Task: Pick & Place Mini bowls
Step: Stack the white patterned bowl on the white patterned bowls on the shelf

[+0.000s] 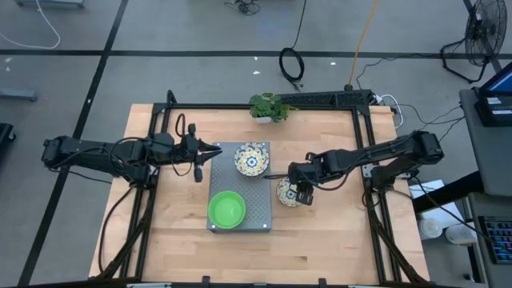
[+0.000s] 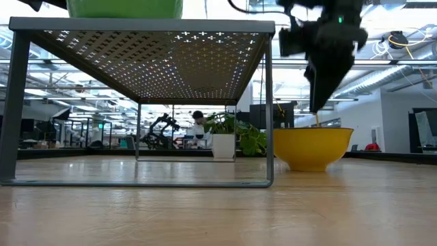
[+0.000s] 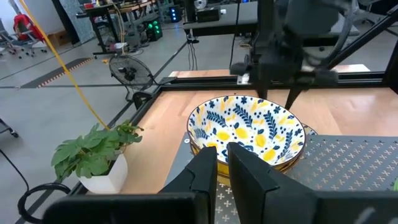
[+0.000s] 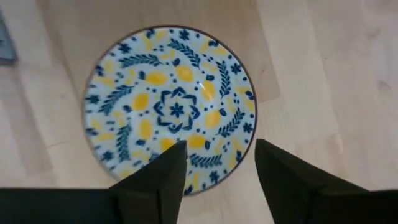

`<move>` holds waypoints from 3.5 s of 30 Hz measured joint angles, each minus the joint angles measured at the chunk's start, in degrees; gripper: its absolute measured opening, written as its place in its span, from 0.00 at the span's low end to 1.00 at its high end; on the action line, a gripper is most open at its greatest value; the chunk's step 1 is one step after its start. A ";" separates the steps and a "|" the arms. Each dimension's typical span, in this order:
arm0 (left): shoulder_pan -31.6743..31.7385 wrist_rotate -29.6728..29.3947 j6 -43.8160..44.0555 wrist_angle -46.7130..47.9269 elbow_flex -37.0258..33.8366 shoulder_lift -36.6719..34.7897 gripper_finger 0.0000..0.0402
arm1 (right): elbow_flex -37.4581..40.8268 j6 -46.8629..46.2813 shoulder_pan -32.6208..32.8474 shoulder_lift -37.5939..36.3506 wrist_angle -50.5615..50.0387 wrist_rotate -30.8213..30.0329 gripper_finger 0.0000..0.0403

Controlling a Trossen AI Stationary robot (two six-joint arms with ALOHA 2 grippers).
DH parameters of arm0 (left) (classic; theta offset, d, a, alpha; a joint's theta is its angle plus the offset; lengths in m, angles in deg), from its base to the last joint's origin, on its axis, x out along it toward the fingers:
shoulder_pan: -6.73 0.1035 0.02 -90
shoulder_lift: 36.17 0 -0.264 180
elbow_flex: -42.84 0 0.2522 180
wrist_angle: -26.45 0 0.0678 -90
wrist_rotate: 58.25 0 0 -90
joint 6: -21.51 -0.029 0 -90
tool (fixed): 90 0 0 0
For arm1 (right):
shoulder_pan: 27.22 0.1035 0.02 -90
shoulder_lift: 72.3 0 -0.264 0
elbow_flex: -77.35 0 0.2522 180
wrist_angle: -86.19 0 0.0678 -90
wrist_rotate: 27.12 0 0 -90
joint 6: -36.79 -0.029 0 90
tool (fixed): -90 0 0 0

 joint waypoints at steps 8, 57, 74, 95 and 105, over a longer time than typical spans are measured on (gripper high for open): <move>0.00 0.00 0.09 0.00 0.00 0.01 0.12 | 7.77 0.11 -2.71 0.01 7.96 -0.01 0.46; -0.01 0.00 0.02 0.03 0.00 0.01 0.12 | 13.90 0.03 -6.23 -2.53 14.29 8.60 0.03; -0.01 0.00 0.00 -0.30 0.00 0.00 0.12 | 13.55 -0.21 -11.82 -24.67 24.03 10.86 0.01; 0.00 0.02 -0.35 -1.16 0.00 0.00 0.12 | -45.27 13.38 -15.52 10.39 0.33 16.32 0.00; 0.00 0.00 -0.24 -0.72 0.00 0.02 0.12 | -50.67 13.78 -20.91 20.89 -6.38 25.27 0.00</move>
